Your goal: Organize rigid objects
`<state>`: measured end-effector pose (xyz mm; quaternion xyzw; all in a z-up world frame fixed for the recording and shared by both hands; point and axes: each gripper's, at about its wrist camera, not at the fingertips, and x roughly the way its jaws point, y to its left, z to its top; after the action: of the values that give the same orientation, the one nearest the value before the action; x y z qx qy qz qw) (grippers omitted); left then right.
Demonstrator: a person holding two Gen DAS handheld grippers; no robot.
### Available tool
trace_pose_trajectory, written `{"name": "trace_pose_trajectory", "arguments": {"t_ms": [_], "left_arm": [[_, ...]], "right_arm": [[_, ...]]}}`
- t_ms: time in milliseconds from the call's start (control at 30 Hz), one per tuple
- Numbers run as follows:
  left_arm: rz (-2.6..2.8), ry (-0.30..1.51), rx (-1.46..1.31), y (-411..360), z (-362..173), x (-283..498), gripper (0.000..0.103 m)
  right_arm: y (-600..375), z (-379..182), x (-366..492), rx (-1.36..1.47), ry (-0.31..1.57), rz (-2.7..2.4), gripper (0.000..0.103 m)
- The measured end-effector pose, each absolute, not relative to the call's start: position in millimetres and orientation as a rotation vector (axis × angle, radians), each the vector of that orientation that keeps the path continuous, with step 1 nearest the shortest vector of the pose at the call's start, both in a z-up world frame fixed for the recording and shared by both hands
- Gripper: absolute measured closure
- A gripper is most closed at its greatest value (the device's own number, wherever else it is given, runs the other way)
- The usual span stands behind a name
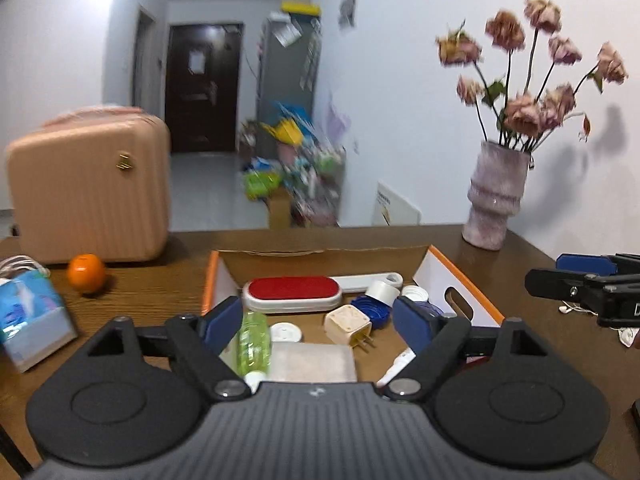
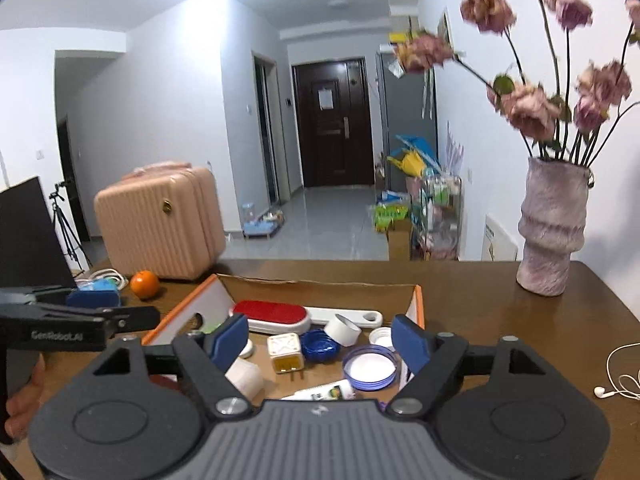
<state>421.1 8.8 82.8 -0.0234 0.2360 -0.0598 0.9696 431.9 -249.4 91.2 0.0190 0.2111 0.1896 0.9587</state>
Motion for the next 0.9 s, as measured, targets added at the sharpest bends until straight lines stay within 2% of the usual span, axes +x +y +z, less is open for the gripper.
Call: {"name": "trace_pose_trajectory", "arguments": {"t_ms": [33,100,167,233,300,533,900], "left_arm": [[-0.115,0.463,-0.047,10,83,408,0.018],[-0.110,0.451,-0.046,10,80,389,0.017],[-0.090,0.425,-0.040,10,74,368,0.010],[-0.055,0.358,-0.038,8,68,347,0.002],[-0.016,0.285,-0.027,7,61,326,0.001],[0.011,0.225,-0.008,4,45,287,0.000],[0.018,0.199,-0.043,2,50,235,0.000]], "right_arm": [[-248,91,423,0.041,0.413,0.392,0.017],[-247,88,408,0.049,0.394,0.392,0.014],[-245,82,393,0.051,0.372,0.392,0.013],[-243,75,376,0.051,0.314,0.381,0.007],[-239,64,358,0.037,0.240,0.342,0.000],[-240,39,321,0.064,0.170,0.259,0.000],[-246,46,265,0.063,0.150,0.269,0.000]]}}
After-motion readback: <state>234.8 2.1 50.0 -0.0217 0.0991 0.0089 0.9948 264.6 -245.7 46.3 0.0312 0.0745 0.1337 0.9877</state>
